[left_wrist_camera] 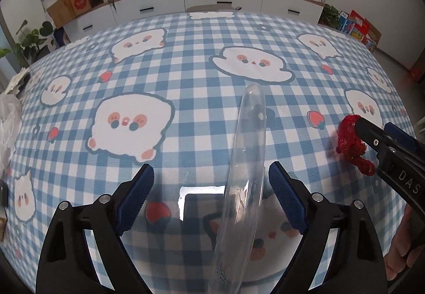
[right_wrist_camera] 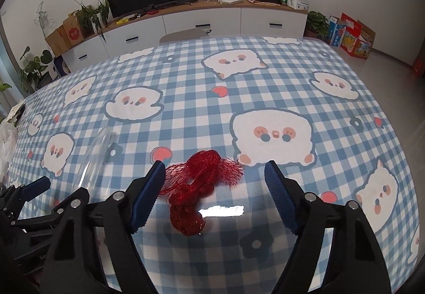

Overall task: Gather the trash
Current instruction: 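Grasp the red mesh net with the right tool while the left tool grasps the clear plastic tube, then carry the red mesh net and clear tube with both tools over the bin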

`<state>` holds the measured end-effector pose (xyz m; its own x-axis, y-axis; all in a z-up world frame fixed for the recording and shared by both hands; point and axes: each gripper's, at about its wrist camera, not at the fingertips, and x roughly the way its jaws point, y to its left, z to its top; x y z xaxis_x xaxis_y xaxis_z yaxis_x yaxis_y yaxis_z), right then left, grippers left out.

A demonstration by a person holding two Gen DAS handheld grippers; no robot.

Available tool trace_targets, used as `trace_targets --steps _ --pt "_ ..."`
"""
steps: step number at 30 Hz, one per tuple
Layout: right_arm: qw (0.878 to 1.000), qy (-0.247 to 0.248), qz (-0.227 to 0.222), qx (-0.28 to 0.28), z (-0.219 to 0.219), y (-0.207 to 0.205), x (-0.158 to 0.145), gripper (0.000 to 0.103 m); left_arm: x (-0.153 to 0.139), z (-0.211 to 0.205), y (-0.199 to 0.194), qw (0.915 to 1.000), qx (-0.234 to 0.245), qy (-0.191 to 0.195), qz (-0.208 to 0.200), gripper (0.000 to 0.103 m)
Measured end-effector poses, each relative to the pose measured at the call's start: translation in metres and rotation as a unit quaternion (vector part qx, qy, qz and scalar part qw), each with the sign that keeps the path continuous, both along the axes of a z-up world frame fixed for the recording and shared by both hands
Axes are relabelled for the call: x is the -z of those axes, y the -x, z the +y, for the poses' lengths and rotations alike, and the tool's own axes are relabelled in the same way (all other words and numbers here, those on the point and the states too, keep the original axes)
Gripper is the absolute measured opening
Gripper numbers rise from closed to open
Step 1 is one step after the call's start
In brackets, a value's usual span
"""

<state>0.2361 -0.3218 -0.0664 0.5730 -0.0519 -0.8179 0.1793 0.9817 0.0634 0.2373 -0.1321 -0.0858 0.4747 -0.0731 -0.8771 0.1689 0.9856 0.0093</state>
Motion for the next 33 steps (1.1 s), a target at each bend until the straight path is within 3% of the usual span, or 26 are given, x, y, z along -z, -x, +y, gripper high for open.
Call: trace_targets --steps 9,13,14,16,23,33 --pt "1.000 -0.004 0.024 -0.019 0.011 -0.005 0.012 0.038 0.008 -0.005 -0.001 1.0000 0.003 -0.002 0.005 0.062" --pt "0.999 -0.007 0.030 -0.021 0.010 -0.006 0.015 0.019 0.006 -0.004 -0.001 0.9999 -0.006 -0.008 0.003 0.043" --pt "0.999 -0.007 0.030 -0.020 0.009 -0.006 0.015 0.017 0.006 -0.002 -0.001 0.9999 -0.009 -0.009 0.003 0.033" --pt "0.999 -0.009 0.030 -0.019 0.009 -0.006 0.015 0.014 0.005 0.001 -0.002 0.9999 -0.012 -0.004 0.005 0.026" --pt "0.999 -0.014 0.025 -0.016 0.006 -0.004 0.012 0.012 0.003 0.004 -0.001 0.9999 -0.008 0.006 0.012 0.025" --pt "1.000 -0.008 0.005 -0.024 0.011 0.011 -0.007 0.012 -0.016 0.000 0.018 0.9999 0.008 0.006 -0.007 0.025"
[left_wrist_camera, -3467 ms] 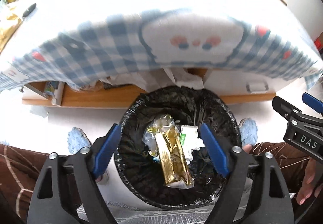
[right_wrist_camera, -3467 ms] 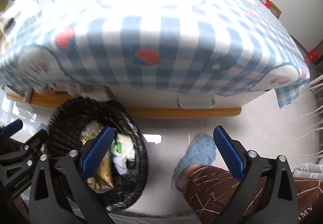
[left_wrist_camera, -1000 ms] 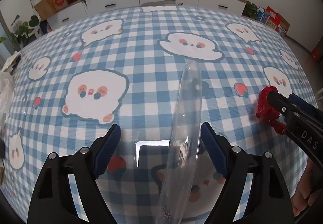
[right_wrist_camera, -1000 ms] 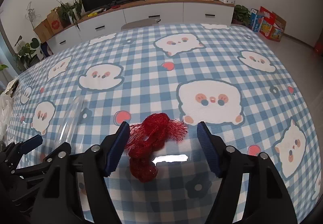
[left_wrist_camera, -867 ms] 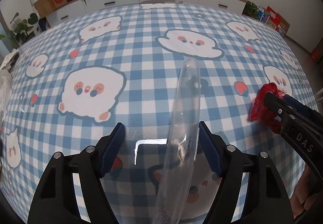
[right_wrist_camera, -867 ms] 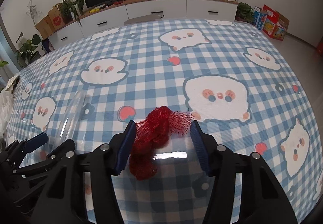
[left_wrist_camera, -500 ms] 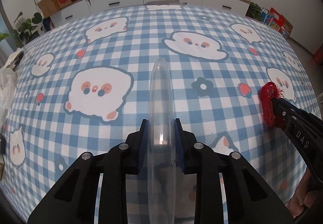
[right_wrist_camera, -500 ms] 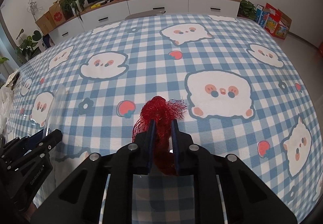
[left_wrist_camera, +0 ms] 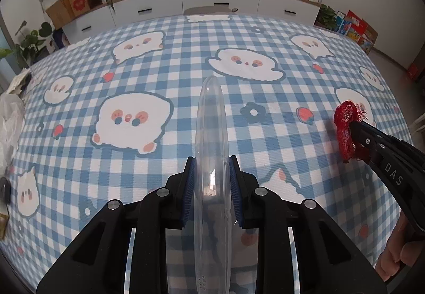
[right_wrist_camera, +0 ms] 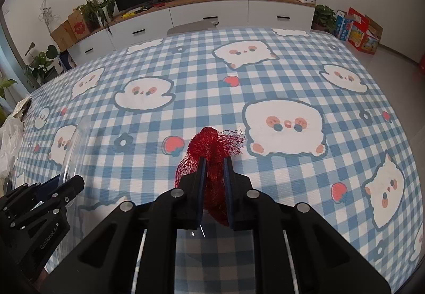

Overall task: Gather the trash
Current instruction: 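Carry the red mesh net and clear tube with both tools over the bin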

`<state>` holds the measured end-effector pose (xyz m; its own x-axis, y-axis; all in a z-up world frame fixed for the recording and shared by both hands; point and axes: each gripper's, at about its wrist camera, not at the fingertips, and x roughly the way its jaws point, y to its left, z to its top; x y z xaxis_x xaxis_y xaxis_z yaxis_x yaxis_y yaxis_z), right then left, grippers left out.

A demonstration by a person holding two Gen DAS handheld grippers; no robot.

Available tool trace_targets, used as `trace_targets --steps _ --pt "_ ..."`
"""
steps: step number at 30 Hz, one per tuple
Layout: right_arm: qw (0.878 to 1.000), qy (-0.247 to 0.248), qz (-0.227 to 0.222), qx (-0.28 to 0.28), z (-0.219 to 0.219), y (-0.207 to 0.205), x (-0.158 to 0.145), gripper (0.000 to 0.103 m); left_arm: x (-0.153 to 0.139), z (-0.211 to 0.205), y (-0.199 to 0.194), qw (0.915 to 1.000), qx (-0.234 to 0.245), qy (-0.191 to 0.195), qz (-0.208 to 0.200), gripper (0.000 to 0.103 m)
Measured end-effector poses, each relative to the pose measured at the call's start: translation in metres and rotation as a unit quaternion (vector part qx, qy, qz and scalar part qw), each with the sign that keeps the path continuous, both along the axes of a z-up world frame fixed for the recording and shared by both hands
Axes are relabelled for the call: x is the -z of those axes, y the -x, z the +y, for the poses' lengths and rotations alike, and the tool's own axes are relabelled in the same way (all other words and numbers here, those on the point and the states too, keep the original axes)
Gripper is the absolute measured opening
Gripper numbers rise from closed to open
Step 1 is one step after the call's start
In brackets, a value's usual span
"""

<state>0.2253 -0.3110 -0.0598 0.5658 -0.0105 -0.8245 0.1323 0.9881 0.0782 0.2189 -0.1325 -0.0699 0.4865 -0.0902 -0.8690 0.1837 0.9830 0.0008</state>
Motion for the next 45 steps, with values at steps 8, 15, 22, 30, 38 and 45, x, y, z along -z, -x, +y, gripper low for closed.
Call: trace_targets --steps 8,15,22,30,38,45 --pt "1.000 0.002 -0.018 -0.007 -0.001 0.023 -0.017 0.012 -0.024 -0.001 0.032 0.9997 0.014 0.013 -0.018 0.025" --pt "1.000 0.004 -0.027 -0.015 0.005 0.050 -0.022 0.012 -0.027 0.003 0.058 0.9997 0.012 0.016 -0.013 0.025" --pt "0.999 0.002 -0.034 -0.019 0.008 0.079 -0.030 0.012 -0.031 0.012 0.081 0.9997 0.003 0.020 -0.011 0.025" --pt "0.998 0.017 -0.047 -0.037 0.018 0.111 -0.041 0.012 -0.030 0.019 0.118 0.9998 0.007 0.016 -0.006 0.025" --pt "0.997 0.019 -0.058 -0.040 0.020 0.141 -0.050 0.012 -0.031 0.030 0.152 0.9999 0.000 0.012 -0.004 0.025" --pt "0.997 0.017 -0.058 -0.043 0.023 0.171 -0.050 0.012 -0.037 0.031 0.181 0.9999 0.001 0.008 -0.008 0.025"
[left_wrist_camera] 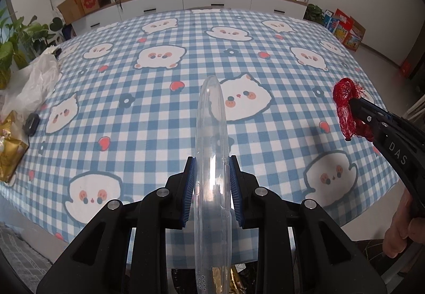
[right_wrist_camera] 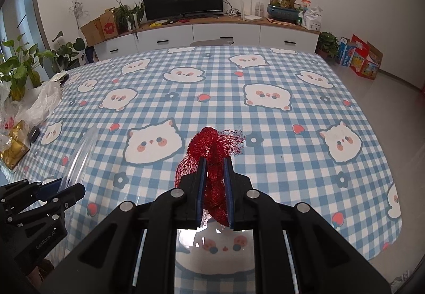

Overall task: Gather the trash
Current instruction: 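Carry the red mesh net and clear tube with both tools over the bin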

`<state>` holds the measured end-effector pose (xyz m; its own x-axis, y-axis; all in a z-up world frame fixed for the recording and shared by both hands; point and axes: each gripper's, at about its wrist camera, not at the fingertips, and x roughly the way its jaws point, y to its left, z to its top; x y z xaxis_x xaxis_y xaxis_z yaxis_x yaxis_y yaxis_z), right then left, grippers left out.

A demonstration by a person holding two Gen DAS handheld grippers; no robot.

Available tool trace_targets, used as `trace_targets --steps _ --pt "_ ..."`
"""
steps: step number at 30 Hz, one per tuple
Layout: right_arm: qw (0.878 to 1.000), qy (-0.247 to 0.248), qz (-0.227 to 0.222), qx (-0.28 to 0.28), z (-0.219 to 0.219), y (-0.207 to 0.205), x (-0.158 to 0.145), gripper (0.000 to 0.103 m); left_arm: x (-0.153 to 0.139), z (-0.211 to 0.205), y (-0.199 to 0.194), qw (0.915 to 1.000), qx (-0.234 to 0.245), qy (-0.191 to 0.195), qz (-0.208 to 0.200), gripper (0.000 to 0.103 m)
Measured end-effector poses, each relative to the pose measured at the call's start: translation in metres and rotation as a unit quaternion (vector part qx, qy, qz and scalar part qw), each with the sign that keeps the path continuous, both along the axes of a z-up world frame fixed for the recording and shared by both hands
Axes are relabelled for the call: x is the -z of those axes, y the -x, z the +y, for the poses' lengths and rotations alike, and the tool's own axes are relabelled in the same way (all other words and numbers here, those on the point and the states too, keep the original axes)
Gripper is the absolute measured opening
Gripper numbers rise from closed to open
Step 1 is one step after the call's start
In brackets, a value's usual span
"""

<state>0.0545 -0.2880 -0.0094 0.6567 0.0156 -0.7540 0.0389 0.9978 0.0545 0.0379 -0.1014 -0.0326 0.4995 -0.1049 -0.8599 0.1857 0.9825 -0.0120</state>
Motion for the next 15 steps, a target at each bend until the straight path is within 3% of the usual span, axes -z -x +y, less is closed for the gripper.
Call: trace_targets --steps 15 --pt "1.000 0.003 0.015 -0.013 0.014 0.057 0.010 0.012 0.008 0.008 0.063 0.9999 0.004 -0.006 0.010 0.025"
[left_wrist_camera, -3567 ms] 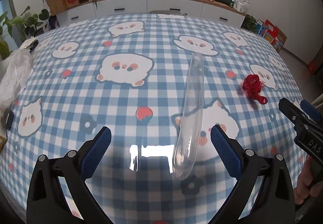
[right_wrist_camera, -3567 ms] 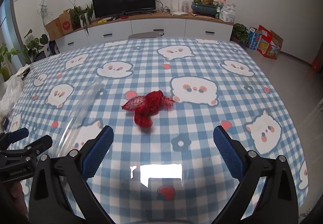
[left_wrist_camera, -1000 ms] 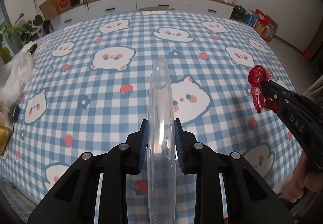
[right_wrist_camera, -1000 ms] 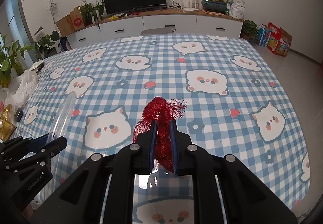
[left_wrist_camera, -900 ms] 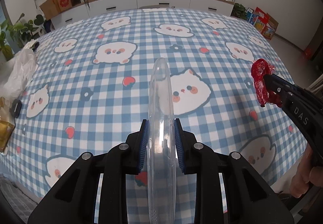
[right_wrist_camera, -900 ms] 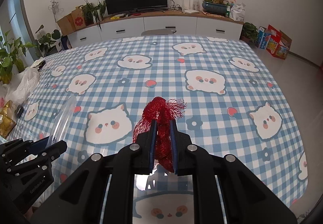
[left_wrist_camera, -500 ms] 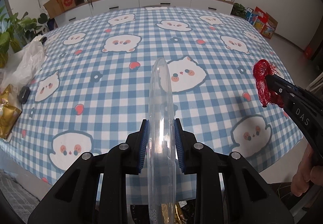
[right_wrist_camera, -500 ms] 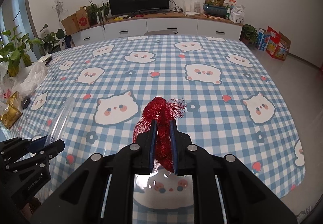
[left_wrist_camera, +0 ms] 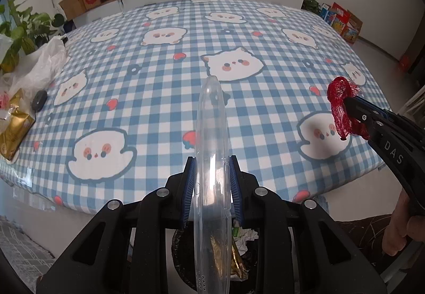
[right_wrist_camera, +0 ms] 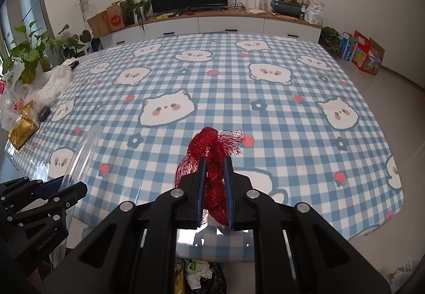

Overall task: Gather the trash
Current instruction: 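Carry the red mesh net and clear tube with both tools over the bin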

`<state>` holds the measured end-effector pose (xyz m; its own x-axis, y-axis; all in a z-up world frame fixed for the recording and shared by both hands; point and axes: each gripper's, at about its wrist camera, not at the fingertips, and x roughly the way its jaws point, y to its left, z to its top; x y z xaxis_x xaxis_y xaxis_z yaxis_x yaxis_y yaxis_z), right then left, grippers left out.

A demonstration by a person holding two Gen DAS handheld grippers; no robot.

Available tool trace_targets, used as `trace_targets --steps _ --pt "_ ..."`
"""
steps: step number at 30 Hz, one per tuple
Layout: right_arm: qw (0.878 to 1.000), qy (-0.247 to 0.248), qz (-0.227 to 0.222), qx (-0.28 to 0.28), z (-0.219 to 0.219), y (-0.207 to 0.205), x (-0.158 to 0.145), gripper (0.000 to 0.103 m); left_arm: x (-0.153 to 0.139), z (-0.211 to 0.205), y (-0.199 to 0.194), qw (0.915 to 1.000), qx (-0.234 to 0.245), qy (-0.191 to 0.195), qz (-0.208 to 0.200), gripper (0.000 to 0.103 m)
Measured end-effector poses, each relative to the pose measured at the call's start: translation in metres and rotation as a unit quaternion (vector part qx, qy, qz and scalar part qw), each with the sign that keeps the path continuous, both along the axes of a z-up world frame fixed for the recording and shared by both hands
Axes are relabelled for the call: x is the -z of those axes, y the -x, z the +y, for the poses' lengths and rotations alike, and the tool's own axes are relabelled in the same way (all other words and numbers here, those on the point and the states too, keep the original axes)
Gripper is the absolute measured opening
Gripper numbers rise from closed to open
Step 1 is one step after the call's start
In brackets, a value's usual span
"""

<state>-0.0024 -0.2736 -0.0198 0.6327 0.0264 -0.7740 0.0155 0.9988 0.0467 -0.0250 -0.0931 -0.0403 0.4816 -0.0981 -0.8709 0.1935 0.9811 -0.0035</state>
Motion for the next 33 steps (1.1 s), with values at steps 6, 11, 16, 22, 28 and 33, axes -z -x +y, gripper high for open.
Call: trace_targets --steps 6,11,16,22,28,33 --pt "1.000 0.002 0.015 -0.002 0.004 0.025 0.011 0.012 -0.003 0.000 0.025 1.0000 0.003 -0.001 -0.003 0.025" --pt "1.000 0.005 0.030 -0.002 0.004 0.045 0.023 0.012 0.001 -0.004 0.044 1.0000 0.010 -0.001 0.000 0.025" --pt "0.999 0.006 0.048 0.001 0.002 0.061 0.039 0.012 0.012 -0.004 0.060 0.9999 0.011 0.003 0.011 0.025" --pt "0.998 0.016 0.069 0.003 0.001 0.079 0.058 0.012 0.029 -0.001 0.076 0.9996 0.005 0.007 0.028 0.025" --pt "0.996 0.018 0.085 0.009 -0.001 0.093 0.072 0.012 0.045 0.000 0.092 0.9993 0.005 0.006 0.036 0.025" --pt "0.994 0.029 0.107 0.013 0.001 0.101 0.091 0.012 0.065 0.002 0.100 0.9990 0.001 0.003 0.046 0.025"
